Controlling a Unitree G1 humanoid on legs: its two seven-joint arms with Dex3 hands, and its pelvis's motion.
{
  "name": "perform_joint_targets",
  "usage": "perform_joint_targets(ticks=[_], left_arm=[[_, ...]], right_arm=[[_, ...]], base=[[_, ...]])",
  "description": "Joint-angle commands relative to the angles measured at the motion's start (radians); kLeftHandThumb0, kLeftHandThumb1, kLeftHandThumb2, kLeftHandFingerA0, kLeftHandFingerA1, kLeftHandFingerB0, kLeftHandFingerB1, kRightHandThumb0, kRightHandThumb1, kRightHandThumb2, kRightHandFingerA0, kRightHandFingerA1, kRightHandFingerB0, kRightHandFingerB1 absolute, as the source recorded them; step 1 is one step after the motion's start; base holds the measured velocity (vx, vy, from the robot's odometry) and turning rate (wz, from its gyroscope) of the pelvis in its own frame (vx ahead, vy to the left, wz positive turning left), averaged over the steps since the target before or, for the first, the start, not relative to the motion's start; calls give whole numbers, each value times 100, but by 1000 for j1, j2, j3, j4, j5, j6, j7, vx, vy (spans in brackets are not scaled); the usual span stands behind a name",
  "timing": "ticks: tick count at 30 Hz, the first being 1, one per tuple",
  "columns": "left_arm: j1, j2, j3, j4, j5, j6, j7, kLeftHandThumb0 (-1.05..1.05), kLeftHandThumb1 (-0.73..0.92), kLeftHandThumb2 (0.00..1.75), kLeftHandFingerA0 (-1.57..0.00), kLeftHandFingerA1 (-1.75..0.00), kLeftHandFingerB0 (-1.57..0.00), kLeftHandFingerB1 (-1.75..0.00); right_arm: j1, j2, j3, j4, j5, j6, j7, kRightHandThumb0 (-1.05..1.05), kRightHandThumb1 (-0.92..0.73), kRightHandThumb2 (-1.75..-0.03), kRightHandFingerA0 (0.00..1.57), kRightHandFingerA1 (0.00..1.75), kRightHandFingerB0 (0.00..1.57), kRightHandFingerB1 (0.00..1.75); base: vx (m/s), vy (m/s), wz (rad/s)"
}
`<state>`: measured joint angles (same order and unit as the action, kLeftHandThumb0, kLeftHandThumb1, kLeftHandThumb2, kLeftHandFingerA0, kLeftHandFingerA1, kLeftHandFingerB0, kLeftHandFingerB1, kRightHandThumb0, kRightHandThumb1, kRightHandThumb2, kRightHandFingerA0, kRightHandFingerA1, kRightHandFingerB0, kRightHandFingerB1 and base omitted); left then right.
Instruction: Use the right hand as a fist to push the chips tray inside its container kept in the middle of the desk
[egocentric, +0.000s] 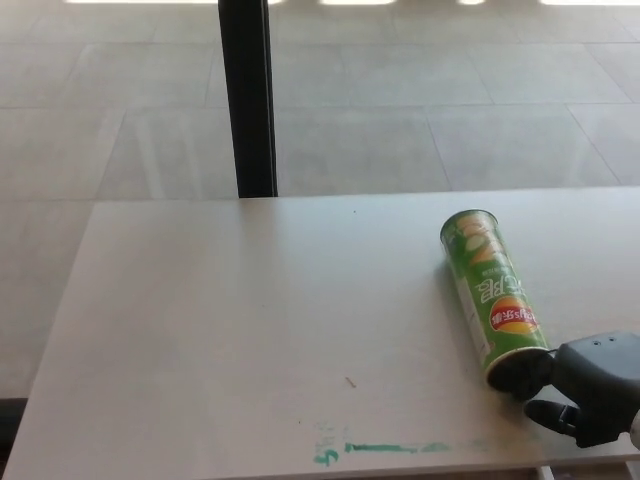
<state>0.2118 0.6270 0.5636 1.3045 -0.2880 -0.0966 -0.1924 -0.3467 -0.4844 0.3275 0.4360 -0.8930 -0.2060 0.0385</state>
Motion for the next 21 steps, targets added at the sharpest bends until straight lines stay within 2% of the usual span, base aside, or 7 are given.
perform_joint_targets(ticks=[1,4,7,8,14,15,21], left_arm=[[-8,7,8,6,-5,-2,-3,-104,45,132,-98,-135,-11,-81],[-7,10,-8,8,14,-7,-3,-105,68,99,-63,-134,-47,-110],[4,14,-34,-7,31,-15,1,-102,43,133,-80,-126,0,-75],[1,11,-11,-9,1,-3,-9,-105,62,103,-62,-142,-45,-116],[12,8,-2,-19,-7,-14,-17,-102,44,133,-116,-146,-24,-90],[10,10,-7,-17,0,-14,-12,-105,65,102,-66,-141,-47,-116],[2,8,-4,-1,2,-17,-9,-105,44,132,-102,-138,-13,-84]], right_arm=[[39,-12,-3,-14,34,35,2,-62,-92,-70,73,71,56,46],[100,-46,-14,-121,32,39,32,-62,-92,-69,75,70,57,44],[156,-80,-36,-205,86,-4,67,-62,-92,-67,76,65,59,45],[176,-95,-42,-239,97,-13,77,-64,-92,-68,77,68,60,46],[336,-175,-97,-545,166,-23,176,-63,-91,-67,81,73,61,45],[377,-194,-113,-638,224,-10,246,-57,-74,-112,80,84,54,62],[439,-258,-156,-894,449,122,507,-62,-88,-66,78,64,58,45]], base=[[0,0,0],[0,0,0],[14,-6,2],[59,-12,6],[8,-1,1],[0,0,0],[0,0,0]])
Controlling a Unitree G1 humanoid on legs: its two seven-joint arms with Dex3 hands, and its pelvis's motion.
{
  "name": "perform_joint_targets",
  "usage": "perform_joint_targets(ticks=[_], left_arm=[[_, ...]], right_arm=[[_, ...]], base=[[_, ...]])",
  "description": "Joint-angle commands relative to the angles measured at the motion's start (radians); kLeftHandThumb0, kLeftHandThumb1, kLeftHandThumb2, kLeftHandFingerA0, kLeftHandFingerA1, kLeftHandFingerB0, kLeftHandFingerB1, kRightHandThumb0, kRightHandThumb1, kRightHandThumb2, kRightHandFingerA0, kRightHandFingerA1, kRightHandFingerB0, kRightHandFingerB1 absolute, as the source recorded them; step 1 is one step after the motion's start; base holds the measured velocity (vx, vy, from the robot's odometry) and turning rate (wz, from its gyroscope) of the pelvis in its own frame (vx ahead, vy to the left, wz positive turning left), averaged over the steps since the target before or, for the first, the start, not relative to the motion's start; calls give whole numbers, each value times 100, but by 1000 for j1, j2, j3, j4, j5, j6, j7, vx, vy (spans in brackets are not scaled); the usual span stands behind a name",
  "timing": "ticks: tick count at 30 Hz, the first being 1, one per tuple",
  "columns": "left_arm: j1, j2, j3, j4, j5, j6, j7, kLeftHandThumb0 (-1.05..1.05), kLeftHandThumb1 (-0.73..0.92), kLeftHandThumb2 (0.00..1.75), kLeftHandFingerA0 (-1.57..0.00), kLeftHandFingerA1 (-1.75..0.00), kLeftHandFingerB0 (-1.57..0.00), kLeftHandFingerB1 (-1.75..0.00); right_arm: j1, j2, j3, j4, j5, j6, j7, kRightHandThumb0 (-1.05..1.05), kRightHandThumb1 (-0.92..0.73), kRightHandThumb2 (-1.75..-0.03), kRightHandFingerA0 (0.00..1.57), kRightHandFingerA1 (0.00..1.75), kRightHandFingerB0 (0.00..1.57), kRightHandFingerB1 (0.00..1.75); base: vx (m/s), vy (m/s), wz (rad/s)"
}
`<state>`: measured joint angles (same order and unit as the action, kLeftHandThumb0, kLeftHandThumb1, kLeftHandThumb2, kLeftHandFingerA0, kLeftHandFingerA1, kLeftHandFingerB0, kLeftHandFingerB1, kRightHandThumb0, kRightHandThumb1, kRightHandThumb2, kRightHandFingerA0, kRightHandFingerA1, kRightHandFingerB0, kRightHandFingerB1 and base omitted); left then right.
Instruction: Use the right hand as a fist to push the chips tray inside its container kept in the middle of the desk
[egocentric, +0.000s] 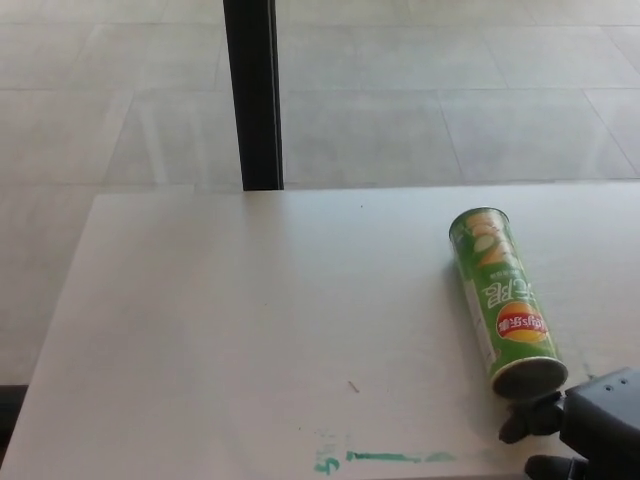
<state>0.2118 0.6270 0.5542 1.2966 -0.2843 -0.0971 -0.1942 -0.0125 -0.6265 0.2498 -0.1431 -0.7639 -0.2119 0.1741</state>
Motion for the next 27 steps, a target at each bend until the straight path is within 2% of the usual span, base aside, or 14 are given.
perform_joint_targets(ticks=[1,6,8,10,11,13,16,19,20,21,23,24,25,27], left_arm=[[0,7,7,9,-1,-15,0,-105,67,94,-66,-134,-43,-111],[4,12,3,-4,-2,-1,-4,-105,44,133,-96,-135,-10,-82],[6,11,-1,-3,3,-8,-2,-105,63,102,-63,-140,-46,-116],[5,11,-1,1,3,-6,-6,-102,46,133,-78,-126,-1,-76],[5,12,-20,8,25,-16,3,-105,68,98,-65,-134,-46,-109],[0,9,-6,14,13,-15,10,-98,43,130,-120,-146,-38,-94],[4,11,-5,8,10,-5,3,-105,68,97,-63,-132,-54,-108],[1,15,-14,7,19,-6,9,-104,50,136,-100,-136,-28,-89],[2,13,-8,7,13,-7,3,-105,65,100,-60,-139,-44,-113],[2,11,2,7,1,-2,-5,-101,46,132,-113,-142,-19,-84],[0,11,9,4,-7,8,-1,-105,64,98,-69,-142,-49,-116],[0,9,11,1,-10,6,-3,-105,46,134,-118,-150,-53,-105],[4,4,22,-7,-23,2,-11,-105,62,103,-66,-147,-52,-122],[7,5,18,-14,-19,3,-2,-104,48,135,-121,-151,-49,-104]], right_arm=[[105,-128,-90,-370,347,180,421,-62,-86,-66,79,63,58,44],[88,-180,-249,-500,590,231,482,-60,-83,-66,83,75,58,48],[78,-187,-326,-512,658,243,483,-60,-84,-65,80,76,58,49],[61,-207,-399,-528,691,279,505,-61,-85,-65,77,76,57,48],[53,-180,-502,-537,717,313,471,-59,-81,-64,83,86,60,48],[44,-161,-580,-489,743,278,430,-56,-79,-63,84,86,63,50],[53,-140,-674,-421,708,261,386,-63,-82,-64,87,79,64,49],[33,-84,-777,-303,759,260,320,-57,-78,-63,88,83,70,53],[29,-76,-789,-287,770,259,314,-52,-76,-63,90,81,72,54],[21,-55,-821,-235,788,260,289,-53,-76,-63,91,80,71,53],[27,-32,-866,-167,766,253,246,-54,-78,-63,91,81,70,50],[28,-24,-875,-153,760,250,232,-53,-78,-63,94,86,70,50],[31,-3,-898,-106,752,223,194,-51,-78,-63,93,87,67,52],[30,22,-918,-57,746,198,152,-49,-78,-63,94,86,68,53]], base=[[0,0,0],[0,0,0],[0,0,0],[0,0,0],[0,0,0],[0,0,0],[0,0,0],[0,0,0],[0,0,0],[0,0,0],[0,0,0],[0,0,0],[0,0,0],[0,0,0]])
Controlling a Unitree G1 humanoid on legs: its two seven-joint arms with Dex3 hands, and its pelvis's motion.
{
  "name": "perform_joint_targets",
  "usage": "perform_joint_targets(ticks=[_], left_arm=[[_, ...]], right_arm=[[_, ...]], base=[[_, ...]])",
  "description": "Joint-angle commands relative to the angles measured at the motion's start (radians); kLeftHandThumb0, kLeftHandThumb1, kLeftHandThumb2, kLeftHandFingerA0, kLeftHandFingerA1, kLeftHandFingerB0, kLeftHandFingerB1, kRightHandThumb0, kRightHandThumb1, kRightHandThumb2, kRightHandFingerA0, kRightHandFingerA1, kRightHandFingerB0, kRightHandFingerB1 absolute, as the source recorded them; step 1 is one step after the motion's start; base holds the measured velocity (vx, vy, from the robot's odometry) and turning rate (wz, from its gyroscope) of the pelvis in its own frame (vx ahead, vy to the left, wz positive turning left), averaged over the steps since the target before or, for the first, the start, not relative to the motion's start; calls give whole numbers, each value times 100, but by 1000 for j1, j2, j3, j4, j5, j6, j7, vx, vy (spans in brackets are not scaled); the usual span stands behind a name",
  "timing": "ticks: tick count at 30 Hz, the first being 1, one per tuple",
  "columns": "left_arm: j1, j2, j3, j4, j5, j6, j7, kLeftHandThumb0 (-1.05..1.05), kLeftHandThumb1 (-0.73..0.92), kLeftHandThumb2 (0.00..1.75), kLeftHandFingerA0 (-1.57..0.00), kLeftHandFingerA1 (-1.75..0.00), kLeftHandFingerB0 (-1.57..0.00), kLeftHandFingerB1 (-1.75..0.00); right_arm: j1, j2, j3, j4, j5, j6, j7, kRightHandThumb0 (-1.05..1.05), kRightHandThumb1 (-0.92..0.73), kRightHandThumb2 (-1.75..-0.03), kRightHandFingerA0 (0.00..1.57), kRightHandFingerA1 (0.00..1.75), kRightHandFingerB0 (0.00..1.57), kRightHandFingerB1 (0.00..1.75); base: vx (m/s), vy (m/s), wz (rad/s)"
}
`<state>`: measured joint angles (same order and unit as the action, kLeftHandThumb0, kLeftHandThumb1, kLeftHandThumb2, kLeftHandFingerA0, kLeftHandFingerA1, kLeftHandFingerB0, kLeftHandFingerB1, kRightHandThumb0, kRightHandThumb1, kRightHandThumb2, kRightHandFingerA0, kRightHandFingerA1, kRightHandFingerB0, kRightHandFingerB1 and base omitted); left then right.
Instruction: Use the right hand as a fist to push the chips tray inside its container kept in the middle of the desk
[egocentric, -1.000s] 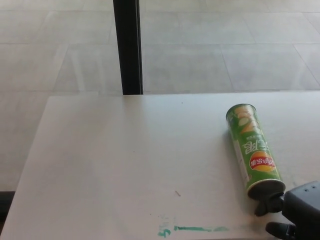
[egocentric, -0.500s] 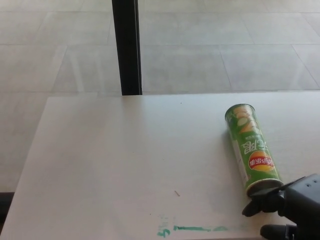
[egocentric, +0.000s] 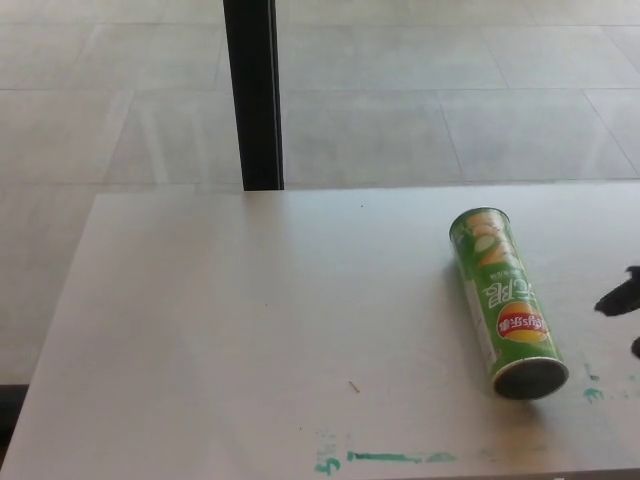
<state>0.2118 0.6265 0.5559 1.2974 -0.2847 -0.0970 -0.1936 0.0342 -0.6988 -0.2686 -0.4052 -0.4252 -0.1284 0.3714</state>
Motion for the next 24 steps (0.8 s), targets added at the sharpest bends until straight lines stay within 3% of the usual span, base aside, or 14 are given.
perform_joint_targets(ticks=[1,2,3,5,6,7,9,10,12,13,17,22,23,24], left_arm=[[7,5,16,-15,-18,3,-2,-104,48,135,-121,-151,-49,-104],[5,11,-13,-7,15,-2,3,-104,63,106,-66,-141,-48,-115],[5,9,-7,-2,9,-5,-6,-105,63,103,-59,-143,-46,-117],[4,8,-14,6,20,-17,3,-105,66,99,-64,-141,-48,-116],[2,10,-17,10,23,-12,4,-104,46,133,-104,-138,-13,-82],[-3,10,-8,13,13,-1,2,-105,64,99,-65,-138,-48,-112],[-6,7,-6,15,11,3,1,-105,64,99,-65,-138,-48,-112],[4,10,-37,13,43,-19,-8,-98,39,127,-88,-127,-11,-78],[3,7,-32,15,37,-19,-8,-95,38,126,-87,-126,-11,-78],[6,7,-31,12,35,-22,-7,-102,39,129,-87,-128,-7,-78],[2,12,-22,10,23,-16,-2,-105,42,131,-103,-138,-19,-85],[5,9,-18,12,17,-15,-2,-95,36,126,-101,-134,-15,-82],[9,12,-35,13,35,-22,-2,-105,69,96,-66,-132,-48,-110],[11,12,-36,13,37,-22,0,-101,40,130,-100,-136,-15,-82]], right_arm=[[-18,97,-403,211,407,112,-47,-49,-78,-63,94,86,68,53],[-28,168,-441,314,334,120,-210,-56,-76,-63,101,83,70,52],[-35,188,-456,363,312,116,-260,-59,-77,-63,101,83,71,51],[-54,214,-488,425,320,139,-294,-61,-77,-63,97,83,68,50],[-80,241,-521,461,350,160,-322,-59,-74,-62,96,81,70,52],[-102,271,-561,531,376,161,-372,-56,-75,-62,95,80,68,54],[-112,284,-587,559,380,158,-387,-56,-75,-62,95,80,68,54],[-131,315,-650,668,415,182,-451,-59,-79,-63,92,78,63,51],[-149,330,-684,709,436,176,-471,-56,-78,-63,94,83,61,51],[-150,356,-701,726,440,168,-504,-56,-78,-63,89,96,61,52],[-151,370,-754,866,455,94,-551,-58,-78,-63,92,94,54,49],[-176,329,-818,1073,474,8,-628,-58,-78,-63,86,97,55,53],[-170,319,-836,1131,482,-4,-647,-58,-79,-63,85,96,55,56],[-161,331,-849,1150,486,-23,-670,-55,-80,-64,87,95,59,64]], base=[[0,0,0],[0,0,0],[0,0,0],[0,0,0],[0,0,0],[0,0,0],[0,0,0],[0,0,0],[0,0,0],[0,0,0],[0,0,0],[0,0,0],[0,0,0],[0,0,0]])
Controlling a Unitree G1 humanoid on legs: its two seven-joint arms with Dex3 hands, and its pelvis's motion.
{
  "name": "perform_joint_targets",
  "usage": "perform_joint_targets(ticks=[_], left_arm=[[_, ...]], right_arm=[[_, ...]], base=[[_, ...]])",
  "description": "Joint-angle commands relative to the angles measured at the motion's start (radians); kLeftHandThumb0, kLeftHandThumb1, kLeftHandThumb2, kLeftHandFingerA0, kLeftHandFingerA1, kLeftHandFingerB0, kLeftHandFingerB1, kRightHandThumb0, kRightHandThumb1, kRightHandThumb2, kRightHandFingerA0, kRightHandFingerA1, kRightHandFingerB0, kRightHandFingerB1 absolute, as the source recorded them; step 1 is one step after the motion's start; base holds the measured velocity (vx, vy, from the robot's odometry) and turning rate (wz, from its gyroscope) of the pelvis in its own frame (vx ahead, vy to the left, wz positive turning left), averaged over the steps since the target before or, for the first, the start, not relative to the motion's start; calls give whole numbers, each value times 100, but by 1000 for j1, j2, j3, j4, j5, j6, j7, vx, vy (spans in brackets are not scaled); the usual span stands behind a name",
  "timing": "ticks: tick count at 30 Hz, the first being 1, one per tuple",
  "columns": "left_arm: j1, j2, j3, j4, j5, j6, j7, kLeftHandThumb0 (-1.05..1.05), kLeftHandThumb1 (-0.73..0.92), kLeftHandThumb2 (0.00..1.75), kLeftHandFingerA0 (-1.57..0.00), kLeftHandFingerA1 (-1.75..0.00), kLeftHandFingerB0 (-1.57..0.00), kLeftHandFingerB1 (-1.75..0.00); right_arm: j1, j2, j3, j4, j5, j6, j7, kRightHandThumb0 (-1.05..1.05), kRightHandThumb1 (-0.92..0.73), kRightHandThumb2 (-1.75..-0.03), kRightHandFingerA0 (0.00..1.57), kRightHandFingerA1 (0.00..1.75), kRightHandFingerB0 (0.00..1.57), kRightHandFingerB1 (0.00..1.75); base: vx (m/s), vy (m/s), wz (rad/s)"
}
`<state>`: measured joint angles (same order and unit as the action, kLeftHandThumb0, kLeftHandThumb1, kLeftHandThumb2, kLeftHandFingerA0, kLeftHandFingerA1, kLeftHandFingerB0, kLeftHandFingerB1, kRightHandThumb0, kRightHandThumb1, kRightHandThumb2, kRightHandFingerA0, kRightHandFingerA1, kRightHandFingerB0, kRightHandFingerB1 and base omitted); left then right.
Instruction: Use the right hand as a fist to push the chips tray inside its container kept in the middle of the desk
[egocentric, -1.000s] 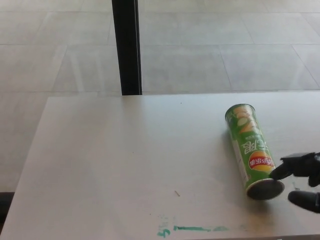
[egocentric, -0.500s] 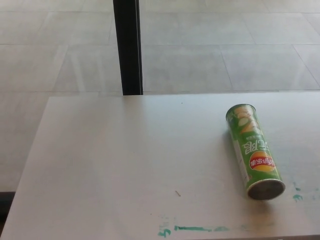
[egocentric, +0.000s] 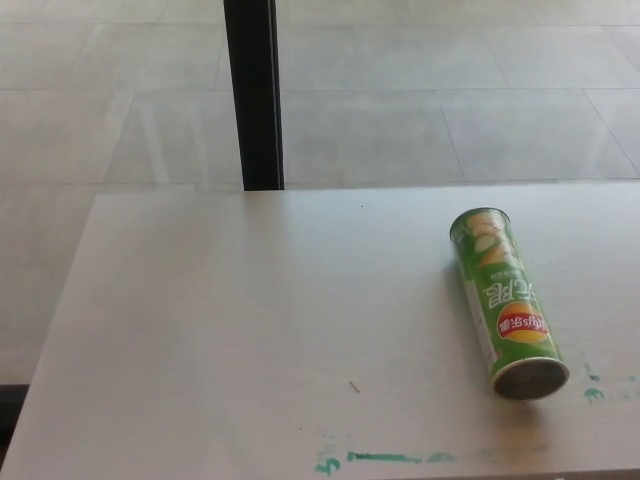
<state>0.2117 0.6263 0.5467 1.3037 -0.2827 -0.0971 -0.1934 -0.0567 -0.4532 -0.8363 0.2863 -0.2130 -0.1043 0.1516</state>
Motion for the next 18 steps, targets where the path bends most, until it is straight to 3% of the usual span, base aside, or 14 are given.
perform_joint_targets(ticks=[1,2,5,6,7,8,9,10,11,12,13,14,15,18], left_arm=[[11,11,-12,5,16,-13,-10,-105,43,131,-73,-123,-1,-76],[10,9,4,2,-3,2,-14,-105,66,97,-60,-135,-43,-110],[11,9,-4,-9,3,2,3,-105,64,102,-66,-139,-46,-113],[10,8,-3,-6,3,1,5,-102,46,133,-104,-140,-8,-81],[8,7,-1,-2,1,-1,6,-102,46,133,-104,-140,-8,-81],[5,7,-2,-3,2,-2,1,-105,43,133,-82,-128,-4,-79],[5,7,-2,-4,1,-3,-7,-105,43,133,-82,-128,-4,-79],[3,9,-7,-1,7,-1,-3,-105,62,103,-59,-138,-44,-113],[-1,11,-11,-2,10,7,0,-105,64,102,-60,-134,-44,-109],[-7,14,-15,-5,13,19,6,-103,57,119,-66,-120,-48,-100],[-9,15,-17,-6,15,21,9,-103,57,119,-66,-120,-48,-100],[-10,13,-18,-4,16,18,17,-104,59,117,-66,-121,-47,-100],[-11,12,-18,-2,15,20,15,-90,49,132,-63,-111,0,-71],[-12,17,-45,4,43,12,25,-93,54,137,-78,-121,0,-73]], right_arm=[[-65,89,-284,473,274,-60,-455,-54,-83,-64,85,95,54,61],[-62,85,-296,501,289,-58,-445,-54,-82,-64,86,102,49,53],[-79,73,-346,579,349,-17,-431,-59,-86,-65,80,109,39,47],[-80,74,-349,587,352,-8,-430,-59,-85,-67,75,111,35,49],[-79,74,-350,598,352,-12,-423,-59,-85,-67,75,111,35,49],[-77,82,-348,594,346,8,-427,-60,-89,-66,68,101,49,51],[-70,100,-344,576,337,44,-433,-60,-89,-66,68,101,49,51],[-67,94,-332,606,325,37,-429,-58,-91,-67,63,71,46,52],[-69,92,-325,646,321,35,-425,-61,-88,-66,65,90,65,74],[-70,93,-321,696,325,31,-412,-60,-89,-67,65,82,56,66],[-68,95,-319,708,327,24,-399,-60,-89,-67,65,82,56,66],[-80,99,-329,718,347,50,-387,-52,-70,-110,76,91,40,62],[-80,108,-323,709,348,68,-376,-57,-88,-65,76,93,55,48],[-86,140,-297,714,346,26,-364,-56,-83,-65,77,96,52,46]], base=[[0,0,0],[0,0,0],[0,0,0],[0,0,0],[0,0,0],[0,0,0],[0,0,0],[0,0,0],[0,0,0],[0,0,0],[0,0,0],[0,0,0],[0,0,0],[0,0,0]])
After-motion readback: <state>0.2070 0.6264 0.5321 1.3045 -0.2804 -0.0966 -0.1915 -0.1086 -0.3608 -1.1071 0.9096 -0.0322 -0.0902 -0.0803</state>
